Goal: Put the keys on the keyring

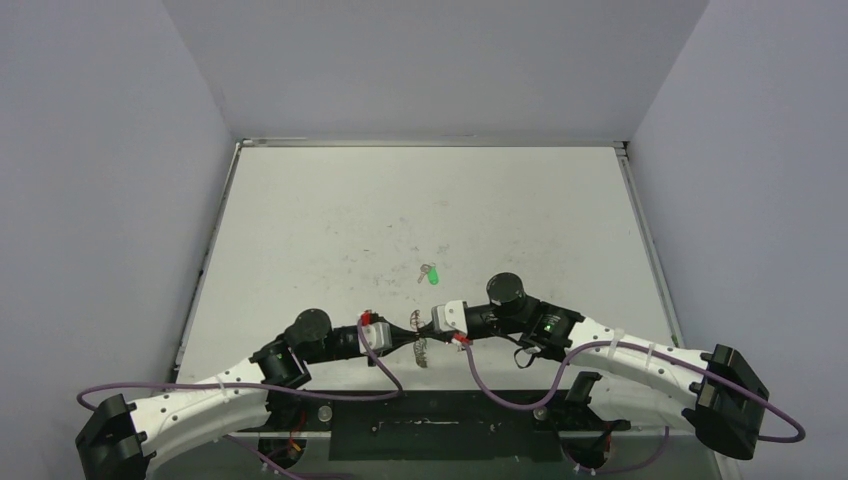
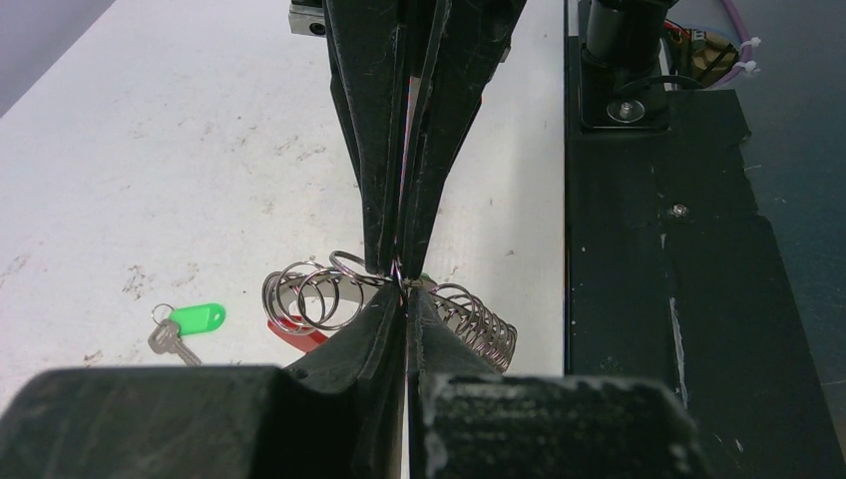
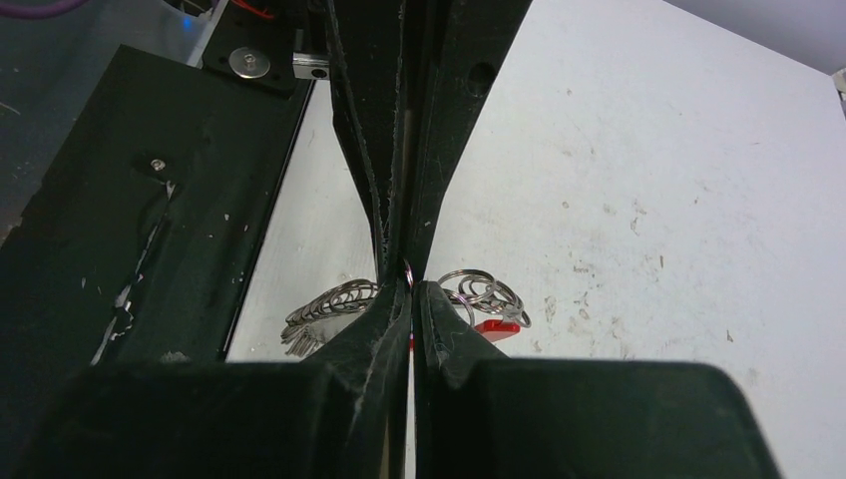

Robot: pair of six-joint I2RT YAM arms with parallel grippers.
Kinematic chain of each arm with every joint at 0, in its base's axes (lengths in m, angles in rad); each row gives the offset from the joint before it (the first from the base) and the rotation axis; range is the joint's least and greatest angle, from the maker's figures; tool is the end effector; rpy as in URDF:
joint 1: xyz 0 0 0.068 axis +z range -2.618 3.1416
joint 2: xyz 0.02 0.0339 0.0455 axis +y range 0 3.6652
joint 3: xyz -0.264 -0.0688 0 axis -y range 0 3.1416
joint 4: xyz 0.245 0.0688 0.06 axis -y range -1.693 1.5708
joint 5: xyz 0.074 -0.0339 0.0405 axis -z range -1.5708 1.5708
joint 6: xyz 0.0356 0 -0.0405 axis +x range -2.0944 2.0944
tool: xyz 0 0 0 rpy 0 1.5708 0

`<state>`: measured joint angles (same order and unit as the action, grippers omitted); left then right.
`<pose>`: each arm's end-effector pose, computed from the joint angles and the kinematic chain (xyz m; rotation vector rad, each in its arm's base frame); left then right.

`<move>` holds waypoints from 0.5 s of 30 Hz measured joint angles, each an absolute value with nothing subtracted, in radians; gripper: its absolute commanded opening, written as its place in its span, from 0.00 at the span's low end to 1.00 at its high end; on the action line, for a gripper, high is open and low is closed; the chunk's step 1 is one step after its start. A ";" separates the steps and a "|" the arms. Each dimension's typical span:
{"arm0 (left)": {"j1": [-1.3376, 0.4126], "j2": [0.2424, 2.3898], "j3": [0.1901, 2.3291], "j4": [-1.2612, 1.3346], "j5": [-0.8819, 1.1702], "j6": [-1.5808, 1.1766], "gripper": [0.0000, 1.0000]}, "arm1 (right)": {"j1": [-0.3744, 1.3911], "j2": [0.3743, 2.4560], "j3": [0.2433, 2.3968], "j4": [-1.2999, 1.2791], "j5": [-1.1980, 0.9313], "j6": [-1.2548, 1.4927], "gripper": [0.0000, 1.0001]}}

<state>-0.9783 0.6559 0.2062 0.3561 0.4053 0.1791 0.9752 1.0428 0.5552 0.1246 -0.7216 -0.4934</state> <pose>0.0798 -0.1437 0.2121 1.2064 1.2600 -0.9320 0.1072 0.2000 0.2440 -1.6464 1.0830 1.0127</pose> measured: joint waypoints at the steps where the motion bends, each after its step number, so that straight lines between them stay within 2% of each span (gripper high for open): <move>1: -0.978 0.656 0.206 0.356 0.405 0.180 0.00 | 0.975 1.043 0.555 0.123 -0.722 -0.493 0.00; 2: -0.979 0.656 0.206 0.356 0.405 0.180 0.00 | 0.975 1.043 0.555 0.121 -0.721 -0.493 0.00; 4: -0.979 0.656 0.206 0.355 0.404 0.180 0.16 | 0.975 1.043 0.556 0.115 -0.720 -0.493 0.00; 9: -0.980 0.637 0.205 0.355 0.374 0.176 0.33 | 0.976 1.047 0.599 -0.007 -0.677 -0.480 0.00; 15: -0.980 0.575 0.204 0.341 0.297 0.165 0.35 | 0.976 1.121 0.768 -0.237 -0.598 -0.439 0.00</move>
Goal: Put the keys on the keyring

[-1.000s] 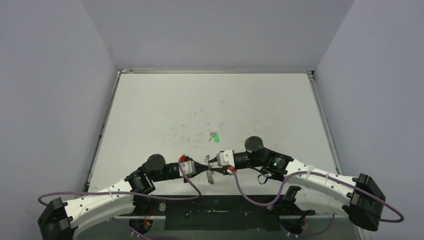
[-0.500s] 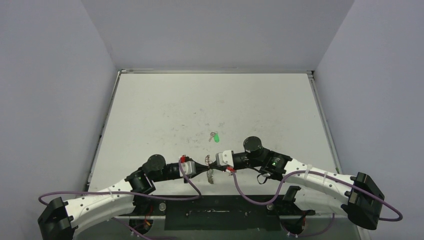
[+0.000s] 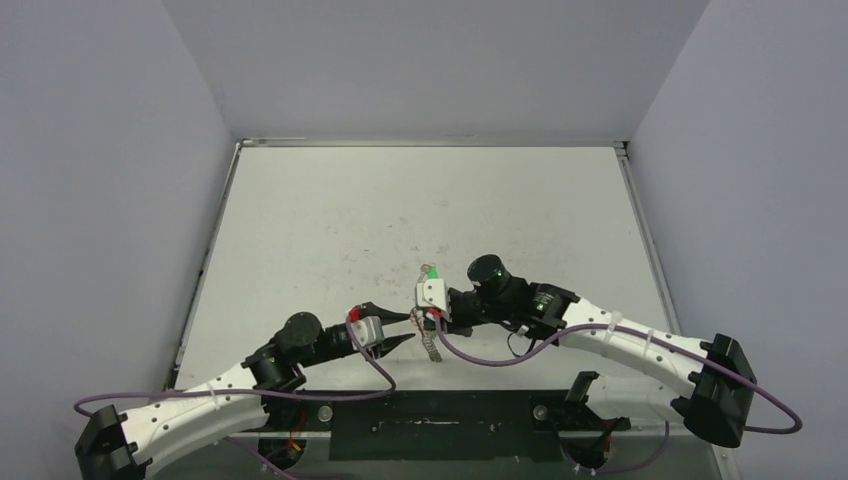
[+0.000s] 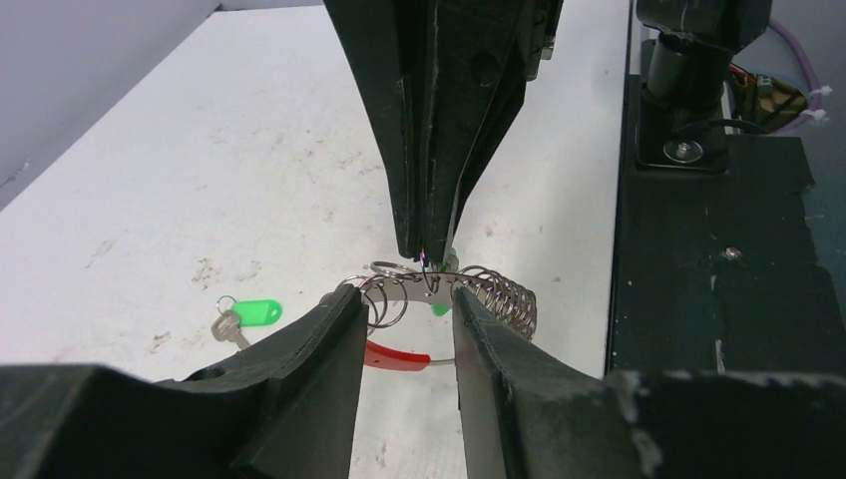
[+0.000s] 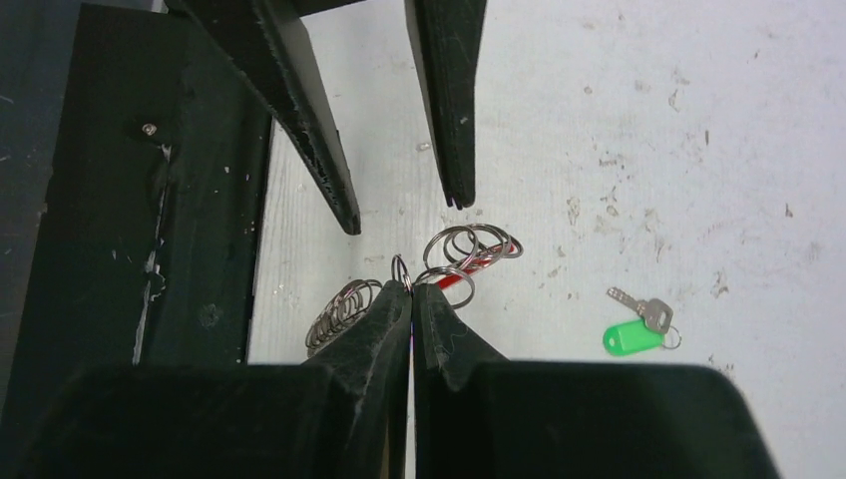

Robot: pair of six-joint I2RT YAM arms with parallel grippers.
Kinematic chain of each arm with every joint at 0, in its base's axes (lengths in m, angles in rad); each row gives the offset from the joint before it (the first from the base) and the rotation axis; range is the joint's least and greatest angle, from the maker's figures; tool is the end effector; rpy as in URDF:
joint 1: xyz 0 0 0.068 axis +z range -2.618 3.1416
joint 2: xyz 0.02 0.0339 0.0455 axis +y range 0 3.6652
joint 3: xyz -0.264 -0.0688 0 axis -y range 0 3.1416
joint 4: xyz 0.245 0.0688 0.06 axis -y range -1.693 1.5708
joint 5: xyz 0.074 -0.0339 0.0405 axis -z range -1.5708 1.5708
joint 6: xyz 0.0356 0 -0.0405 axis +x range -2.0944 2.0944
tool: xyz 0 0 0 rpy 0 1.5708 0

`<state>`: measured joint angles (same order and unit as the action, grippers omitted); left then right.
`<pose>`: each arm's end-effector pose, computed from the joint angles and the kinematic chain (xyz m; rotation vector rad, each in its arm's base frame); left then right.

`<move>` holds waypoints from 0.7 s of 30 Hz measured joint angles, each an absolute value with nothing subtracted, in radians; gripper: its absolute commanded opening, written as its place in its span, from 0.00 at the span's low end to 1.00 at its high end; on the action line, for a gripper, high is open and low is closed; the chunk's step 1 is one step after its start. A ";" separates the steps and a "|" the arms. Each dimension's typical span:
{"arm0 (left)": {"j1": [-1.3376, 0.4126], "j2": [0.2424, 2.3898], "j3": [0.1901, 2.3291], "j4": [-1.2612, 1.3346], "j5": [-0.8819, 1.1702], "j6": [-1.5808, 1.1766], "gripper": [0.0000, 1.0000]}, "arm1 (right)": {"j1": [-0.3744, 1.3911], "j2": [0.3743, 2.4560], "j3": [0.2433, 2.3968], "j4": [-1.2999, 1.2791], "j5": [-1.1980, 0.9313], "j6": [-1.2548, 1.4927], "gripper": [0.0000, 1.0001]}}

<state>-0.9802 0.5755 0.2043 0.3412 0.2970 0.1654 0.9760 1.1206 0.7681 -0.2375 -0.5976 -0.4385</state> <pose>0.0785 -0.1359 0.2210 1.0969 1.2583 -0.8621 0.1189 0.2114 0.2654 -1.6798 1.4164 0.9512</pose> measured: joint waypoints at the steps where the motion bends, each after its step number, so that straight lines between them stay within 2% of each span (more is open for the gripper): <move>1: -0.980 0.568 0.204 0.339 0.288 0.165 0.35 | 0.976 1.134 0.796 -0.270 -0.584 -0.430 0.00; 11: -0.981 0.606 0.185 0.366 0.253 0.139 0.28 | 0.977 1.272 0.991 -0.532 -0.459 -0.336 0.00; 19: -0.982 0.744 0.162 0.466 0.244 0.113 0.28 | 0.977 1.347 1.043 -0.602 -0.444 -0.268 0.00; 21: -0.983 0.762 0.160 0.485 0.242 0.113 0.25 | 0.977 1.356 1.044 -0.604 -0.445 -0.260 0.00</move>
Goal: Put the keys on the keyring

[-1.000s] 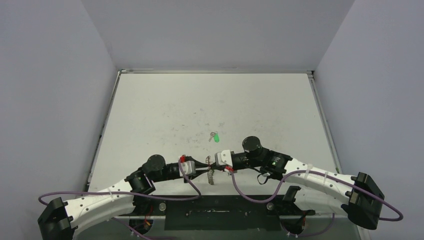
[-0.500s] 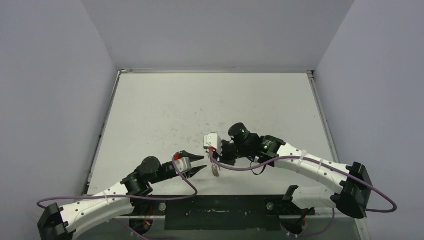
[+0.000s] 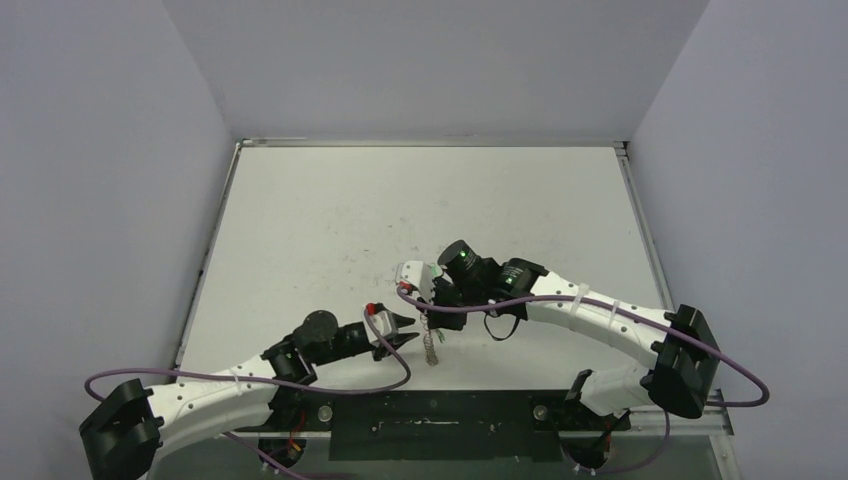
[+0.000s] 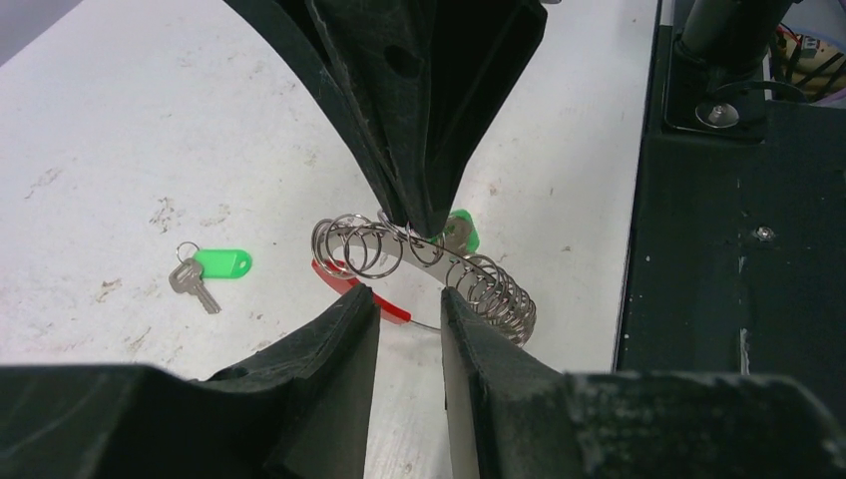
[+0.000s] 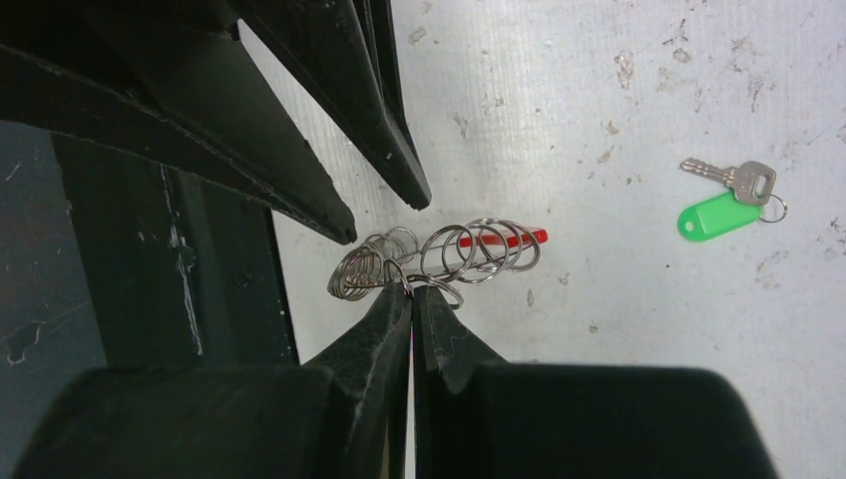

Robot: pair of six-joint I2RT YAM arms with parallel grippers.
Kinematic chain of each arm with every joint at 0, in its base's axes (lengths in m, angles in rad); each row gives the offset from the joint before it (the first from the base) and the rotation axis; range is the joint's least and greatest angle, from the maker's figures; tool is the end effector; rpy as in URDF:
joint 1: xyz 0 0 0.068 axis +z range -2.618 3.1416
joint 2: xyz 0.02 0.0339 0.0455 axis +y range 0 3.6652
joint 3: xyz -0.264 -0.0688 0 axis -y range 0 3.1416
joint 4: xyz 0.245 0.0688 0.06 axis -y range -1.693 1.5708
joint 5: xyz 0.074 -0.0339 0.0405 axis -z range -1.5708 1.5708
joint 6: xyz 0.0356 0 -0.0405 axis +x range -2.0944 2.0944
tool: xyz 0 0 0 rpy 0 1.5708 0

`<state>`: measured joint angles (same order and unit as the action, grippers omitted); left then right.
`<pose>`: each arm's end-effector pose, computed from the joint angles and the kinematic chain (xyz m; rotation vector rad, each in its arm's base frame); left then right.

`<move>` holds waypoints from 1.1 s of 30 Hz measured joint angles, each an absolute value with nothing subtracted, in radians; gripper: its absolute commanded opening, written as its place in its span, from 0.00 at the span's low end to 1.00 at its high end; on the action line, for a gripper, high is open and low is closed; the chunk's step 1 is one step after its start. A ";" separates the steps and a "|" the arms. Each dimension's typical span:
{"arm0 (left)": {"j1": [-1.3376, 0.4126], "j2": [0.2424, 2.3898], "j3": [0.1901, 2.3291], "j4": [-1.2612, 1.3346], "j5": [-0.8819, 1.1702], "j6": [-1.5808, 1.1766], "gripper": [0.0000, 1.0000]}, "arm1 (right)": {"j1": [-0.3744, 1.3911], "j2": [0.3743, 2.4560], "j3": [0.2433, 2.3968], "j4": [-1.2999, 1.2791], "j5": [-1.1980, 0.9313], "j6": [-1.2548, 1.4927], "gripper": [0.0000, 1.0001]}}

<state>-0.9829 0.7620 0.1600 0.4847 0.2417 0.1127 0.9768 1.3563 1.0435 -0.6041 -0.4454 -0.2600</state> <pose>0.0887 -0.1485 0.1938 1.0718 1.3944 -0.8478 0.1440 0.2406 0.2689 -1.6408 1.9678 0.8456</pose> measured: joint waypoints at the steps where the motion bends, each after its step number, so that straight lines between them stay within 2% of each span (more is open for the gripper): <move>1: -0.983 0.769 0.159 0.496 0.241 0.113 0.24 | 0.977 1.360 1.044 -0.603 -0.446 -0.256 0.00; 16: -0.987 0.867 0.157 0.628 0.294 0.113 0.10 | 0.977 1.369 1.044 -0.590 -0.467 -0.249 0.00; 23: -0.987 0.900 0.157 0.656 0.296 0.114 0.11 | 0.976 1.373 1.044 -0.596 -0.469 -0.249 0.00; 26: -0.987 0.908 0.158 0.663 0.300 0.115 0.19 | 0.975 1.373 1.045 -0.599 -0.468 -0.249 0.00; 33: -0.987 0.916 0.158 0.661 0.302 0.117 0.19 | 0.975 1.373 1.051 -0.600 -0.476 -0.253 0.00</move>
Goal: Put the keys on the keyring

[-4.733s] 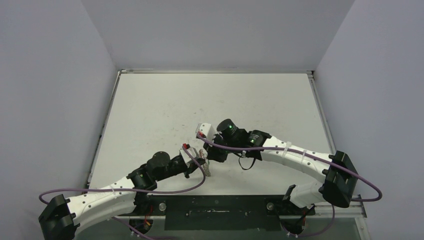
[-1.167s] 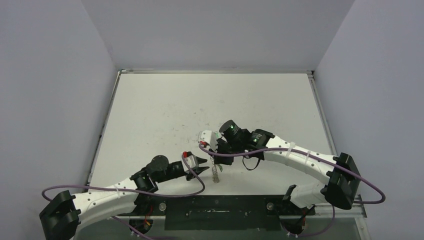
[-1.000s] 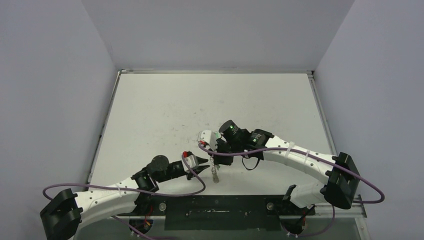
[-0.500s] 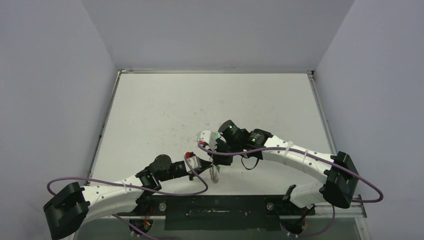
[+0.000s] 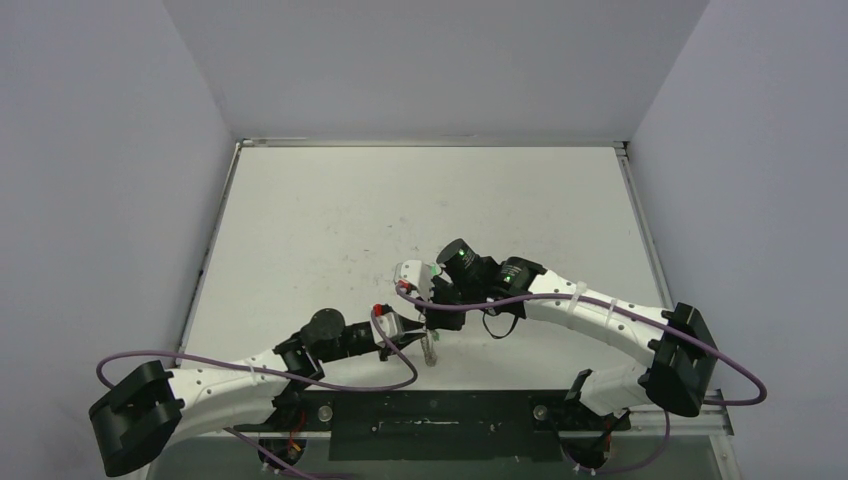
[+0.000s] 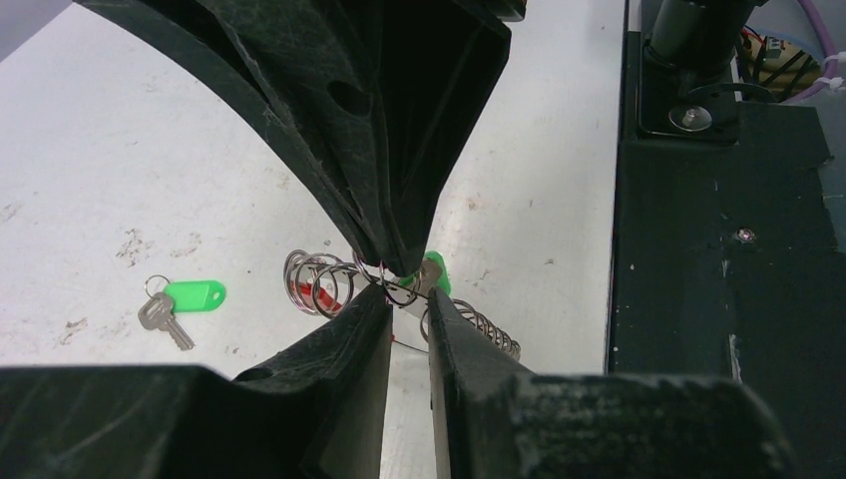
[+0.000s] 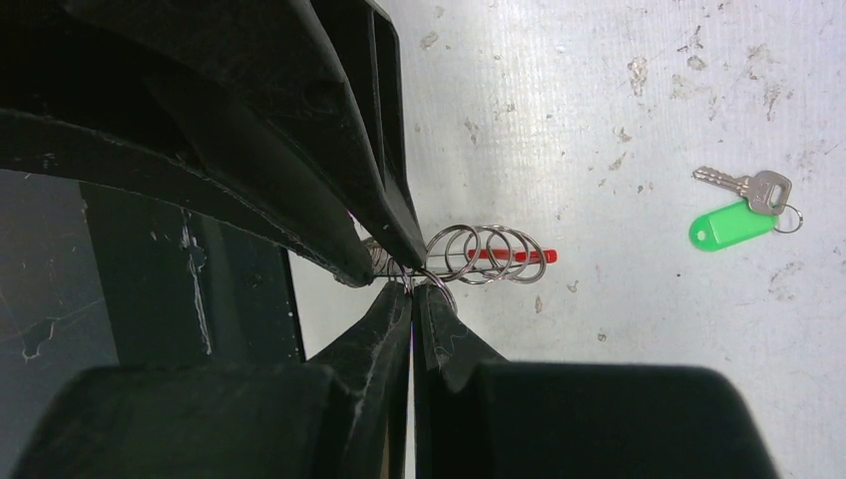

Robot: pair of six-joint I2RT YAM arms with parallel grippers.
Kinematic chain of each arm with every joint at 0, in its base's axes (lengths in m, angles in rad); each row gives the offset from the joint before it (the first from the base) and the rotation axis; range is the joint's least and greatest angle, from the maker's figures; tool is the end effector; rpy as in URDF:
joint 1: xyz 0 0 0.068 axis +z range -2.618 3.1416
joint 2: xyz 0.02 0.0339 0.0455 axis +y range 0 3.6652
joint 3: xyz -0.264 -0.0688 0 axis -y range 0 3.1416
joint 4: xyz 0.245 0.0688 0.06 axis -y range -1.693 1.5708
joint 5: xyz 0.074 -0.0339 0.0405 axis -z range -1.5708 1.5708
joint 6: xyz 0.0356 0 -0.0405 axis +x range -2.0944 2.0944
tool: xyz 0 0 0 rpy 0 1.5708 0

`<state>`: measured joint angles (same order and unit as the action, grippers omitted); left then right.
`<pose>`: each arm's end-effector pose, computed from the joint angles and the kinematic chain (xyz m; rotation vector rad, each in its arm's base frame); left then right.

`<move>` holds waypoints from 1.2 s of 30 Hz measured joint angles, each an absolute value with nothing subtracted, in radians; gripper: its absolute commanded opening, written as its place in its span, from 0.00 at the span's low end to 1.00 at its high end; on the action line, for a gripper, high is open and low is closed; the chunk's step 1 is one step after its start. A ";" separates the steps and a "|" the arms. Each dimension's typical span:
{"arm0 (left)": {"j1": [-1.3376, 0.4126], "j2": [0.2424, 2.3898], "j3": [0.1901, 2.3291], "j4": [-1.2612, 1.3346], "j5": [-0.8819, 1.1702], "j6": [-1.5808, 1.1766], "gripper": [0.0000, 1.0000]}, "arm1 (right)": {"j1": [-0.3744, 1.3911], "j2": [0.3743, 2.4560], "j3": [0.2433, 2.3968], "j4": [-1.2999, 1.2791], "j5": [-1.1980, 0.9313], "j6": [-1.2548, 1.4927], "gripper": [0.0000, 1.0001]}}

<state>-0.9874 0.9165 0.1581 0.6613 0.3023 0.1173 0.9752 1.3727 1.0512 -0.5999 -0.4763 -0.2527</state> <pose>0.0936 -0.1610 0.1876 1.1106 1.3466 -0.9000 0.1454 0.2437 0.2677 -1.6454 1.9715 0.8857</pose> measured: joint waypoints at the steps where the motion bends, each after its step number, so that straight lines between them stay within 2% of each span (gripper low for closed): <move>1: -0.987 0.916 0.158 0.660 0.302 0.117 0.19 | 0.975 1.373 1.051 -0.600 -0.479 -0.254 0.00; 9: -0.988 0.902 0.158 0.654 0.302 0.118 0.12 | 0.975 1.373 1.051 -0.598 -0.504 -0.265 0.00; 15: -0.988 0.902 0.158 0.654 0.301 0.119 0.11 | 0.975 1.373 1.051 -0.594 -0.516 -0.265 0.00; 20: -0.988 0.902 0.158 0.653 0.299 0.120 0.00 | 0.975 1.373 1.051 -0.595 -0.522 -0.269 0.00; 33: -0.987 0.900 0.158 0.651 0.295 0.119 0.00 | 0.976 1.372 1.051 -0.599 -0.528 -0.274 0.00; 36: -0.987 0.894 0.158 0.644 0.295 0.119 0.15 | 0.976 1.372 1.051 -0.598 -0.529 -0.274 0.00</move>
